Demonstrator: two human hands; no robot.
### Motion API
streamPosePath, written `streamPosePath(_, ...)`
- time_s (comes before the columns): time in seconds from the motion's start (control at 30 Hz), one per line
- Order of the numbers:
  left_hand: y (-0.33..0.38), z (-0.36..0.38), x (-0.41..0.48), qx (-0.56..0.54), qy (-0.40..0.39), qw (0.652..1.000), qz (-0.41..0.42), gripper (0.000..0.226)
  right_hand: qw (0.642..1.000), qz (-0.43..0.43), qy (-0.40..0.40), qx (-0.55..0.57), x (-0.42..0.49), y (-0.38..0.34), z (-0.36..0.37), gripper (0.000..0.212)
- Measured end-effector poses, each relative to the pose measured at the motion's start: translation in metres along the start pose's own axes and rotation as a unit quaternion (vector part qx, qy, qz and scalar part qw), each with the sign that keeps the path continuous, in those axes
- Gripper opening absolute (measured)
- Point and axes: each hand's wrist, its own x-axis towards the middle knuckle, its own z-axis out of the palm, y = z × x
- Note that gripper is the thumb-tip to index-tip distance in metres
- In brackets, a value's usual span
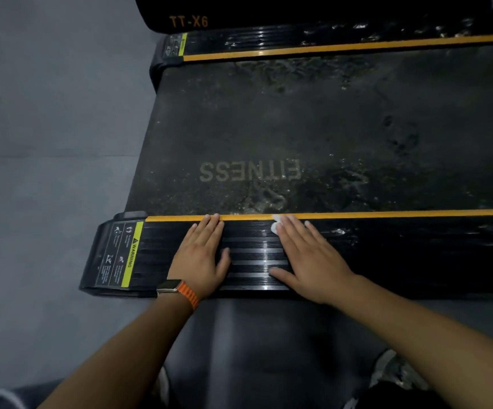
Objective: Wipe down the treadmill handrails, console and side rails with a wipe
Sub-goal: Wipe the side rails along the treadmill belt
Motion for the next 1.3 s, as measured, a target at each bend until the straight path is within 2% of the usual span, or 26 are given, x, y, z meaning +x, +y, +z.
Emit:
streamPosePath(0.1, 0.003, -0.001, -0.001, 0.011, 0.004, 1.0, 0.0, 0.066, 0.999, -0.025, 0.008, 0.021, 0.02, -0.015, -0.004, 0.098)
streamPosePath(0.2, 0.007, -0.001, -0.002, 0.023, -0.001, 1.0, -0.008, 0.067, 0.999, -0.041, -0.001, 0.005, 0.011, 0.003, -0.01, 0.095)
streamPosePath(0.33, 0.016, 0.0, -0.002, 0.016, -0.009, 0.999, -0.033, 0.075, 1.0, -0.001, -0.005, -0.009, -0.019, 0.036, -0.01, 0.091)
streamPosePath(0.47, 0.031, 0.006, -0.002, 0.007, -0.003, 0.999, -0.033, 0.075, 0.999, 0.029, 0.006, 0.031, -0.009, 0.012, -0.003, 0.098)
streamPosePath(0.6, 0.026, 0.007, -0.002, 0.001, 0.01, 1.0, -0.023, 0.068, 0.999, -0.028, 0.014, 0.033, 0.01, -0.02, 0.004, 0.099)
streamPosePath(0.73, 0.026, 0.007, -0.002, -0.008, 0.015, 1.0, -0.024, 0.066, 0.998, -0.06, 0.02, -0.005, -0.012, 0.006, 0.007, 0.095)
streamPosePath(0.83, 0.025, 0.006, -0.002, -0.01, 0.018, 1.0, -0.023, 0.066, 0.999, -0.026, 0.037, -0.011, -0.034, 0.018, 0.014, 0.096)
streamPosePath(1.0, 0.022, 0.007, -0.003, -0.016, 0.021, 0.999, -0.019, 0.064, 0.998, -0.021, 0.05, 0.022, -0.01, -0.027, 0.019, 0.099)
streamPosePath(1.17, 0.023, 0.009, -0.002, -0.018, 0.022, 0.999, -0.018, 0.066, 0.998, -0.024, 0.057, -0.033, -0.023, -0.012, 0.023, 0.097)
streamPosePath(1.3, 0.024, 0.007, -0.001, -0.021, 0.017, 0.999, -0.021, 0.068, 0.997, 0.051, 0.057, -0.019, -0.06, 0.011, 0.017, 0.093)
